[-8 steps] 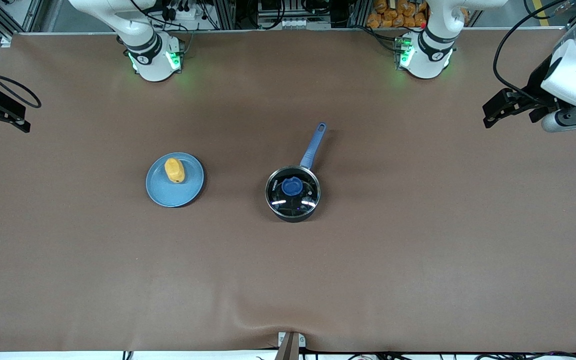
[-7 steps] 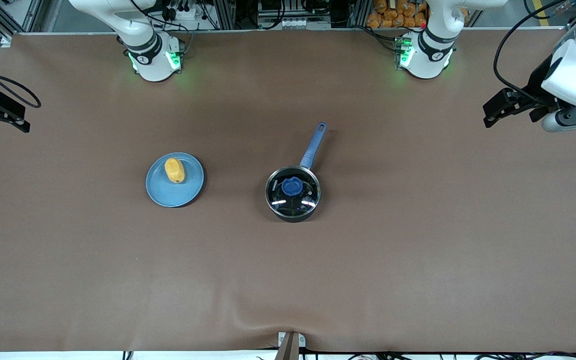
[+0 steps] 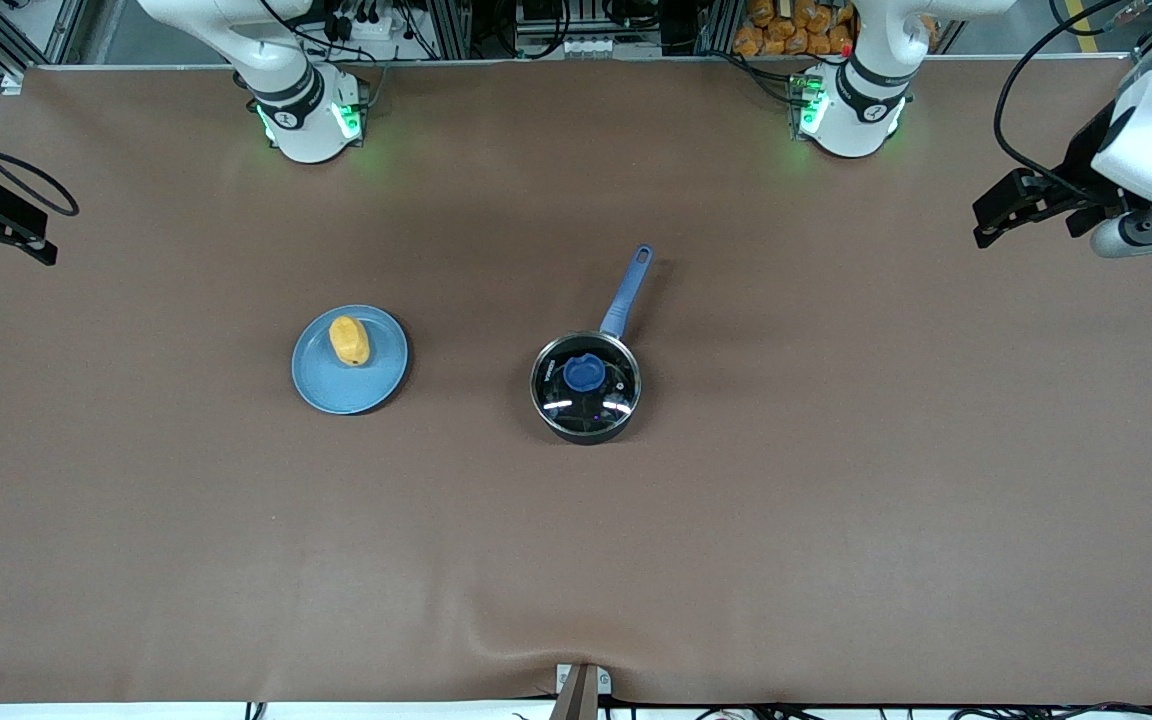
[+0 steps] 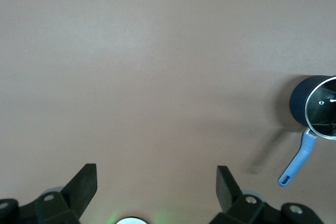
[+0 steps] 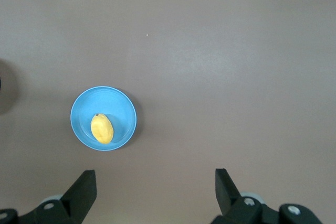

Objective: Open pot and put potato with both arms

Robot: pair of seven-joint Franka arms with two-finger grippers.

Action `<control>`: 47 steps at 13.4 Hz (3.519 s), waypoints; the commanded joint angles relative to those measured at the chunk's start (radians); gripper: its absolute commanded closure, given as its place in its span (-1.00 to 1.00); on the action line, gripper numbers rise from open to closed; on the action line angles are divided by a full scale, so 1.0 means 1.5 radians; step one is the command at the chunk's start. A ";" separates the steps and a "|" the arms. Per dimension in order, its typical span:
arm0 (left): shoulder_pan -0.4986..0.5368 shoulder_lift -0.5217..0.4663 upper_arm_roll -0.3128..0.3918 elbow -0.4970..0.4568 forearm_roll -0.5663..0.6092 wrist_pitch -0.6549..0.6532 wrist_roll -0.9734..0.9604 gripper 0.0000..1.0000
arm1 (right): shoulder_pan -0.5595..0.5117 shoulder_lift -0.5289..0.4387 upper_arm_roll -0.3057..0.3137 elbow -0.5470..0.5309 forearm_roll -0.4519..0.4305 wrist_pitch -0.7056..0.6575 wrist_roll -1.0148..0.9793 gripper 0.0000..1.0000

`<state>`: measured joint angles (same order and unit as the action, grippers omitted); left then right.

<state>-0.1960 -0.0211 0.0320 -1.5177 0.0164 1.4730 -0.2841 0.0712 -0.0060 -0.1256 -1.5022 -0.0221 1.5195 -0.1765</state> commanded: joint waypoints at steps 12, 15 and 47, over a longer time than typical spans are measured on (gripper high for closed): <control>0.022 0.003 -0.003 -0.019 0.009 0.021 0.034 -1.00 | -0.007 -0.004 0.010 0.003 0.008 -0.012 0.002 -1.00; 0.021 0.003 -0.004 -0.032 0.009 0.040 0.034 -1.00 | -0.006 -0.003 0.010 0.003 0.008 -0.013 0.002 -1.00; -0.243 0.361 -0.078 0.146 -0.028 0.265 -0.332 -1.00 | 0.004 -0.044 0.130 -0.285 0.011 0.211 0.057 -1.00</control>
<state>-0.5114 0.4317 -0.1016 -1.3808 -0.0242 1.8061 -0.7490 0.0574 -0.0251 0.0597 -1.8196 -0.0165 1.7585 -0.1243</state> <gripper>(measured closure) 0.000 0.000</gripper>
